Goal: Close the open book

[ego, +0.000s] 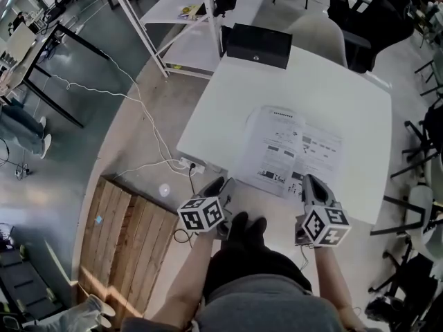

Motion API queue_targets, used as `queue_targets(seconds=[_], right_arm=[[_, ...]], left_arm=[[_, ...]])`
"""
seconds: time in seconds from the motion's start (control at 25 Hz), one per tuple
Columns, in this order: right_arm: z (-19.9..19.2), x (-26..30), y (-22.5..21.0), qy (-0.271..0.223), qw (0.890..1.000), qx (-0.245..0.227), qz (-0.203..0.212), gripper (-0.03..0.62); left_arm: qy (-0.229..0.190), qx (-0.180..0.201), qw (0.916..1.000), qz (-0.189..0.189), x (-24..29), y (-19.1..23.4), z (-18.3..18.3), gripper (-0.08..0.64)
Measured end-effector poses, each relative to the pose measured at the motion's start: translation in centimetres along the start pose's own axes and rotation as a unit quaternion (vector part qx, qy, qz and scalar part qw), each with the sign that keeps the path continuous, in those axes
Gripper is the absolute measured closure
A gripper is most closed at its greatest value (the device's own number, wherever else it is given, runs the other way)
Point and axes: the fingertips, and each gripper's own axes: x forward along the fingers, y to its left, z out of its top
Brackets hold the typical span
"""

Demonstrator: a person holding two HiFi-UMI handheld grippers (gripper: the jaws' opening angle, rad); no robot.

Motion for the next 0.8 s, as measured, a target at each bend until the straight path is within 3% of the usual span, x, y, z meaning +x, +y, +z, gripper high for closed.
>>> queue_targets(seconds=[0.56,0.8], right_arm=[[-0.6,-0.1,-0.7,0.009,1.000,0.002,-0.013,0.588],[-0.5,-0.1,-0.7,0.008,1.000,0.004,-0.013,0.588]], left_arm=[[0.011,-0.077,0.9954,-0.056,1.6,-1.1,-0.6,0.425],[0.023,-0.096,0.9933,-0.060,1.9,-0.9,-0.7,0.437]])
